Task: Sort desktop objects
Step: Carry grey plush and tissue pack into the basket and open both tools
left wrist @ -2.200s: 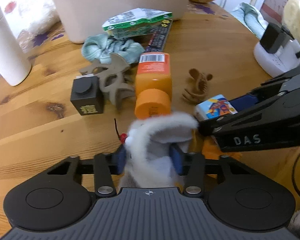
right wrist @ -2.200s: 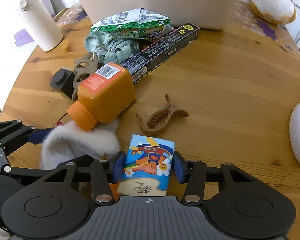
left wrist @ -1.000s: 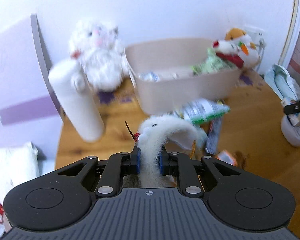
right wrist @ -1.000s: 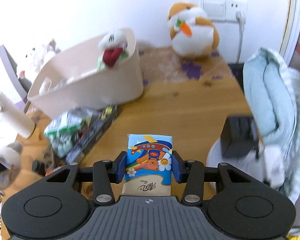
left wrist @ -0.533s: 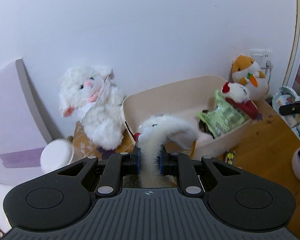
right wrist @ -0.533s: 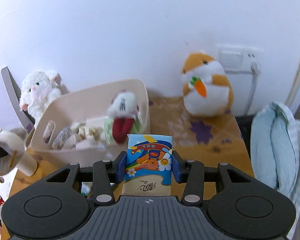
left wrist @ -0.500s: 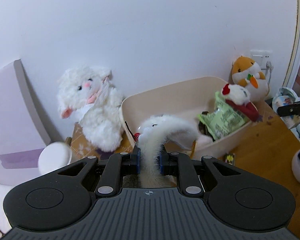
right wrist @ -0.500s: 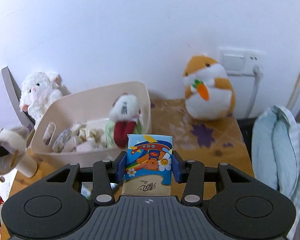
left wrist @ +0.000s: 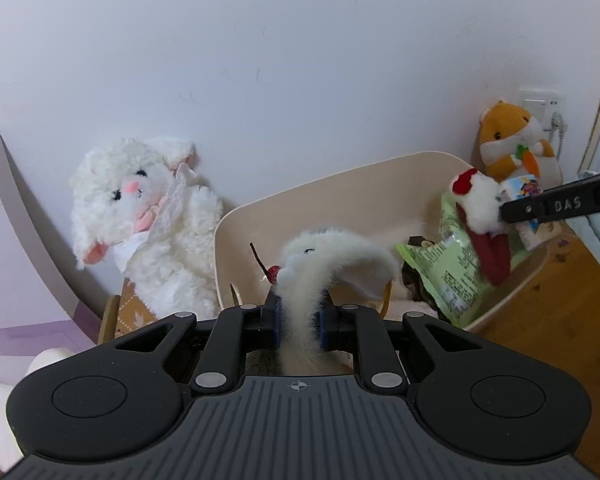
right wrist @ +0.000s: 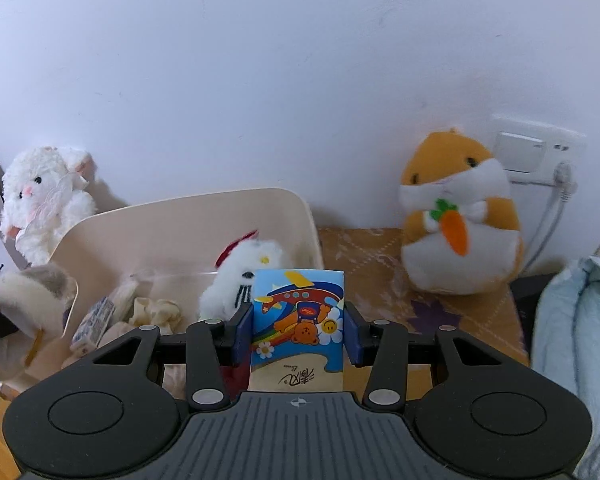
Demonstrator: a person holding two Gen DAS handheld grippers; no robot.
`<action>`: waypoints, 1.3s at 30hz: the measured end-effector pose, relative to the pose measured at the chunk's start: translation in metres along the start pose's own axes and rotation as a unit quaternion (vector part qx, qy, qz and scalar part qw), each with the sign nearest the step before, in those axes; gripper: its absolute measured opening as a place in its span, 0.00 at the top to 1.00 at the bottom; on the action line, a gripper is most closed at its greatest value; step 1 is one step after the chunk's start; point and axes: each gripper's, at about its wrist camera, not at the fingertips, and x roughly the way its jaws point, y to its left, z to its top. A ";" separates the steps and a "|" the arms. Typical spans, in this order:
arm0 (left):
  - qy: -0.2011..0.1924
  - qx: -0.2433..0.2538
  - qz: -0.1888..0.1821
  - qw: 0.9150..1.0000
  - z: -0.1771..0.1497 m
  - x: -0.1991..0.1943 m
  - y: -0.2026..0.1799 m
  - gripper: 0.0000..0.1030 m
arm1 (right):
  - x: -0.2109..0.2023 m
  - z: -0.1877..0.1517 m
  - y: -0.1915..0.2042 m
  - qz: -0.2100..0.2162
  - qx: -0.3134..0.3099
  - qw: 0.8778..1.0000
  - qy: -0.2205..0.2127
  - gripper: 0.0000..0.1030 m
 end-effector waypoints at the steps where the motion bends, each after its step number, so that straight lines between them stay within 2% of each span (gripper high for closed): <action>1: 0.003 -0.002 0.001 1.000 0.001 0.004 0.000 0.84 | 0.004 0.001 0.003 0.001 -0.003 1.000 -0.001 0.59; 6: 0.023 -0.014 0.005 1.000 0.004 0.024 0.000 0.84 | 0.015 0.008 0.023 0.027 -0.004 1.000 -0.002 0.59; 10: 0.023 -0.012 0.009 1.000 0.003 0.031 -0.002 0.84 | 0.021 0.009 0.043 0.038 -0.031 0.999 0.004 0.59; 14: 0.041 -0.002 0.008 0.999 0.003 0.038 -0.006 0.83 | 0.028 0.008 0.056 0.047 -0.055 0.997 0.021 0.59; 15: 0.044 -0.004 0.008 0.999 0.003 0.039 -0.006 0.75 | 0.030 0.007 0.058 0.050 -0.060 0.997 0.028 0.55; 16: 0.046 -0.004 0.010 0.999 0.003 0.040 -0.007 0.70 | 0.030 0.007 0.060 0.048 -0.064 0.996 0.032 0.47; 18: 0.041 0.006 0.023 0.999 0.004 0.038 -0.010 0.44 | 0.029 0.006 0.061 0.052 -0.069 0.996 0.033 0.39; 20: 0.028 0.018 0.031 0.999 0.004 0.034 -0.012 0.35 | 0.024 0.005 0.061 0.059 -0.070 0.995 0.032 0.32; 21: 0.026 0.022 0.031 0.999 0.004 0.032 -0.013 0.34 | 0.022 0.005 0.062 0.060 -0.072 0.995 0.031 0.25; 24: 0.025 0.030 0.025 0.999 0.005 0.028 -0.014 0.34 | 0.015 0.006 0.062 0.057 -0.080 0.995 0.027 0.23; 28: 0.022 0.033 0.023 0.999 0.003 0.019 -0.015 0.31 | 0.004 0.003 0.056 0.053 -0.079 0.995 0.022 0.11; 33: 0.021 0.039 0.015 0.999 -0.005 0.003 -0.016 0.29 | -0.017 -0.004 0.054 0.068 -0.082 0.994 0.007 0.11; 36: 0.022 0.039 0.010 0.999 -0.012 -0.007 -0.016 0.29 | -0.033 -0.015 0.054 0.072 -0.086 0.994 0.002 0.04; 39: 0.022 0.040 0.005 0.999 -0.022 -0.018 -0.016 0.29 | -0.047 -0.027 0.054 0.073 -0.096 0.993 -0.003 0.02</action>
